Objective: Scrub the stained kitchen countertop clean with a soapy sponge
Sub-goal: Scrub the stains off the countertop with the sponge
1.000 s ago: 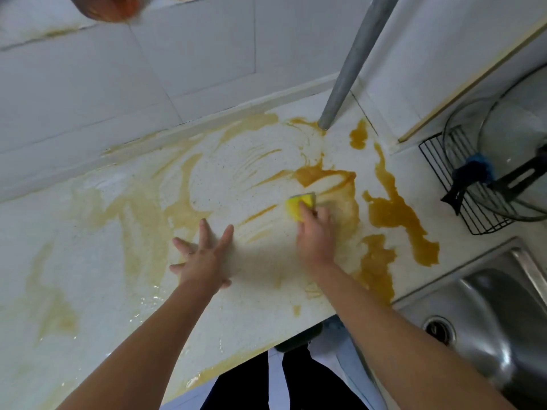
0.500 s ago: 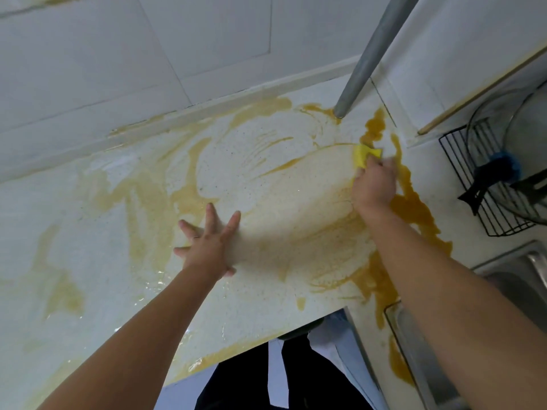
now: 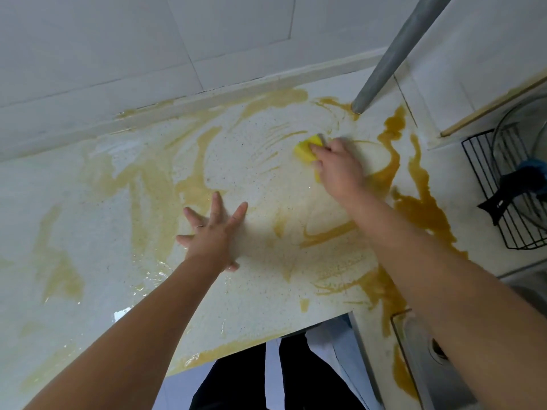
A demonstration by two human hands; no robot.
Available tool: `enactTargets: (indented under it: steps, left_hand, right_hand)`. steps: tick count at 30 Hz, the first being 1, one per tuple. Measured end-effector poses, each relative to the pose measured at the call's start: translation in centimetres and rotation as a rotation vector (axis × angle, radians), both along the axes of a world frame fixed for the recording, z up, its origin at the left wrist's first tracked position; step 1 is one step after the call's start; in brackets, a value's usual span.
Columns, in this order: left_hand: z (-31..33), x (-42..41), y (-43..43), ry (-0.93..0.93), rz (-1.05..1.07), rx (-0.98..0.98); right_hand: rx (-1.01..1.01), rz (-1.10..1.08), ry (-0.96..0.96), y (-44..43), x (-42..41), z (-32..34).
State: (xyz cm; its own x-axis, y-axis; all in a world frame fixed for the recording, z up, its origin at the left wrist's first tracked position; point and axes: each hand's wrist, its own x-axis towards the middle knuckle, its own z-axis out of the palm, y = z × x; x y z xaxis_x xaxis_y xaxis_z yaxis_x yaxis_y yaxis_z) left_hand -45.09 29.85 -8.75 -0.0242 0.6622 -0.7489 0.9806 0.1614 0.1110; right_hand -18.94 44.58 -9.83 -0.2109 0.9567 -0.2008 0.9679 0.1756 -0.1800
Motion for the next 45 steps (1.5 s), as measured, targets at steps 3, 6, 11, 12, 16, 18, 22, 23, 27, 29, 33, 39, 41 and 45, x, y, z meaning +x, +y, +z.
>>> enactTargets:
  steps: [3,6,11,12,16,18,22,23,27,29,33,39,41,45]
  left_hand:
    - [0.1,-0.3,0.2,0.001,-0.009,-0.014]
    - [0.2,-0.5,0.4,-0.019,-0.022,-0.016]
    - [0.5,-0.7,0.7,-0.008,-0.047,-0.01]
    - [0.5,-0.8,0.7,-0.006,-0.057,-0.002]
    - [-0.6,-1.9,0.7,-0.01,-0.093,0.043]
    - [-1.3,-2.2,0.4,-0.021,-0.101,0.099]
    - [-3.5,-1.1,-1.2,0.031,-0.063,0.347]
    - [-4.0,-0.6,-1.5,0.038,-0.045,0.378]
    - [-5.4,0.5,-1.1,0.028,0.058,0.45]
    - [-5.7,0.9,-0.9,0.02,0.084,0.498]
    - [-6.1,1.3,1.5,0.049,0.092,0.522]
    - [-6.2,2.3,4.3,0.063,0.097,0.507]
    - [-6.2,2.4,4.7,0.067,0.087,0.498]
    - [-6.3,2.3,4.7,0.058,0.085,0.521]
  right_hand:
    - [0.047,-0.319,-0.083,3.3,3.4,0.0]
    - [0.032,-0.456,-0.136,0.3,1.4,-0.2]
    - [-0.024,0.194,0.048,-7.5,-6.5,-1.6]
    - [-0.053,0.294,0.088,-7.0,-7.0,-1.5]
    - [0.166,0.041,-0.046,1.7,-4.7,-2.8]
    - [0.226,-0.234,-0.169,6.0,-2.7,-3.1]
    - [0.18,-0.34,-0.138,7.2,-4.8,-2.8]
    - [0.2,-0.175,-0.116,5.7,-6.2,-2.8]
    - [0.196,0.274,-0.15,3.7,-7.8,-4.0]
    - [0.209,0.049,-0.221,8.1,-5.7,-4.0]
    - [0.129,-0.328,-0.387,15.6,-1.7,-3.5]
    - [0.069,0.011,-0.377,11.5,-7.9,-2.8]
    - [0.081,0.079,-0.442,11.1,-7.8,-3.1]
    - [-0.01,-0.214,-0.528,17.1,-3.3,-2.3]
